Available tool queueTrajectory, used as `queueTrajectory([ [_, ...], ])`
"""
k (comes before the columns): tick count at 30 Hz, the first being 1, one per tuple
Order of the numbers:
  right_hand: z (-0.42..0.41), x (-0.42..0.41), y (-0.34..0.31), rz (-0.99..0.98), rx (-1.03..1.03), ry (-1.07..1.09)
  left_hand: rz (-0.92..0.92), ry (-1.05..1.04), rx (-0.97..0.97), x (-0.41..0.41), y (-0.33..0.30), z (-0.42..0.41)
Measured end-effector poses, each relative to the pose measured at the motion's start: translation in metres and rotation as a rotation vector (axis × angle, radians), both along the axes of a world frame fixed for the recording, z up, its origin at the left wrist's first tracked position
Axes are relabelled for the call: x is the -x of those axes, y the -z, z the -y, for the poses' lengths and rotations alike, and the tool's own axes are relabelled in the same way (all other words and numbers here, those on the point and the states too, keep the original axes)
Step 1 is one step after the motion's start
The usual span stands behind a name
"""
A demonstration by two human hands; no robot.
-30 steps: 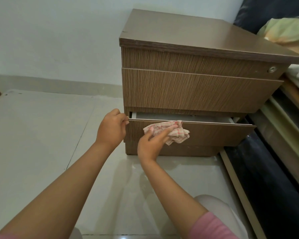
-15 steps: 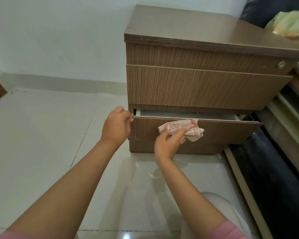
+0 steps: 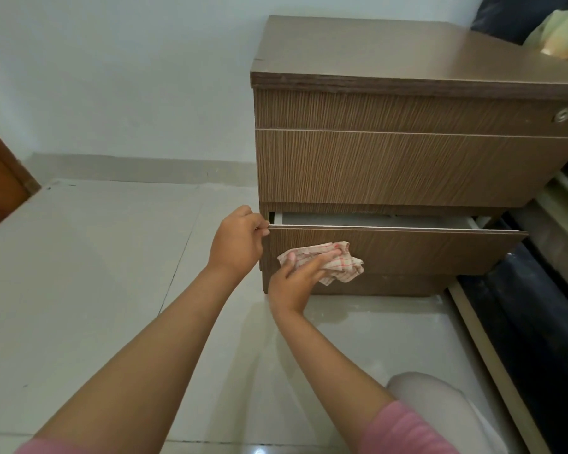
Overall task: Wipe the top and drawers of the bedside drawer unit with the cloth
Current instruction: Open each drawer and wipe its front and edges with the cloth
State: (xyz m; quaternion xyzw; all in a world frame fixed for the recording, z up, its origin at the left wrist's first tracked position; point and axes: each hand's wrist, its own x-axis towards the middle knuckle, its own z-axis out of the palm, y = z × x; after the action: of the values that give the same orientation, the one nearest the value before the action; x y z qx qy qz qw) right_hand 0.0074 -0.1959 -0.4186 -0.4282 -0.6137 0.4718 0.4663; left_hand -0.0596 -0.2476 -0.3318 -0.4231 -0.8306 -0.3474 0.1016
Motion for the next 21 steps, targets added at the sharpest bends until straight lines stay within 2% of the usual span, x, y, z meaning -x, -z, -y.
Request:
queueTrajectory([
  [3,-0.016,-0.014,0.002,-0.006,0.062,0.032,0.042,0.017,0.013,0.004,-0.003,0.0],
  [7,-0.03,-0.023,-0.013,-0.081,-0.044,0.082,0.117,0.039,0.055,0.011,-0.008,0.0],
  [11,-0.009,-0.002,-0.029,-0.13,-0.11,0.05,0.197,0.059,0.068,0.018,-0.012,0.0],
  [15,0.021,0.027,-0.018,-0.071,-0.169,0.017,0.263,0.082,0.075,0.023,-0.013,-0.001],
  [21,0.031,0.029,0.021,0.034,-0.083,-0.042,0.274,0.095,0.036,0.024,-0.009,0.0],
])
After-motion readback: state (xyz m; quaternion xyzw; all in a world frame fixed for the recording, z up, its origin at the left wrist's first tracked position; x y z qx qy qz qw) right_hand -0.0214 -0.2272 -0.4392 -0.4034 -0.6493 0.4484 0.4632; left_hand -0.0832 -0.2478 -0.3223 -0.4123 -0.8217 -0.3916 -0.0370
